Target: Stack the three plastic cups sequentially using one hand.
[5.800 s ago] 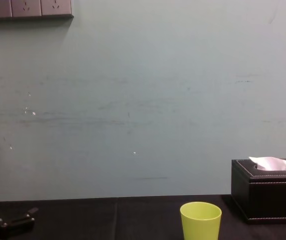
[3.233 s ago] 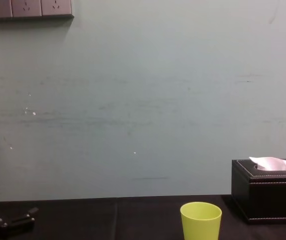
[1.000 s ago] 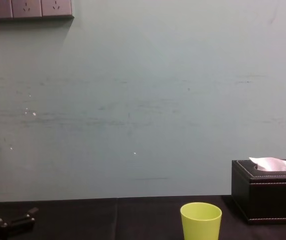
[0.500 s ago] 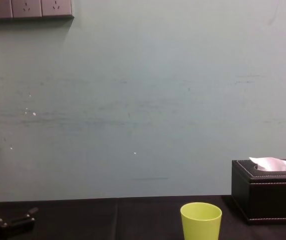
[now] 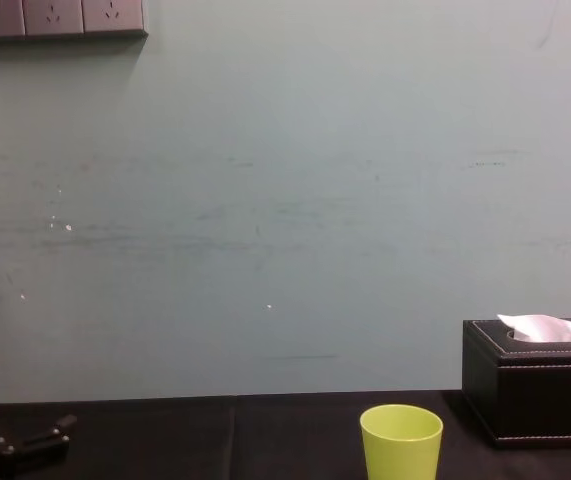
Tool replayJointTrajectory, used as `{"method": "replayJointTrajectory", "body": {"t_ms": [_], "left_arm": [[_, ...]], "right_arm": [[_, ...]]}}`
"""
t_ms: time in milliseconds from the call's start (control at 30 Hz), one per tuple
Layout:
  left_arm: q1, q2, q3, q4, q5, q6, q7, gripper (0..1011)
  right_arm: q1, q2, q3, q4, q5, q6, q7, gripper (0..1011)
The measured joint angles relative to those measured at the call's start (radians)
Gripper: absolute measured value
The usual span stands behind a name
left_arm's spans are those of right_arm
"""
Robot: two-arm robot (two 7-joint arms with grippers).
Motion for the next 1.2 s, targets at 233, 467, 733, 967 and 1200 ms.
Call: {"method": "replayJointTrajectory", "body": {"t_ms": [233,467,733,967,1200], "left_arm": [[0.000,0.000,0.000,0.000,0.000,0.000,0.000,1010],[0.000,0.000,0.000,0.000,0.000,0.000,0.000,1010],[0.000,0.000,0.000,0.000,0.000,0.000,0.000,1010],[0.000,0.000,0.000,0.000,0.000,0.000,0.000,1010],[0.000,0.000,0.000,0.000,0.000,0.000,0.000,1010]], "right_arm": [[0.015,-0.019,0.000,0.013,-0.014,0.010,0.007,1003],[0.040,-0.043,-0.007,0.037,-0.028,0.021,0.013,1003],[0.062,-0.059,-0.018,0.049,-0.037,0.027,0.019,1003],[0.070,-0.063,-0.029,0.053,-0.051,0.032,0.021,1003],[0.069,-0.063,-0.028,0.053,-0.051,0.032,0.021,980]]}}
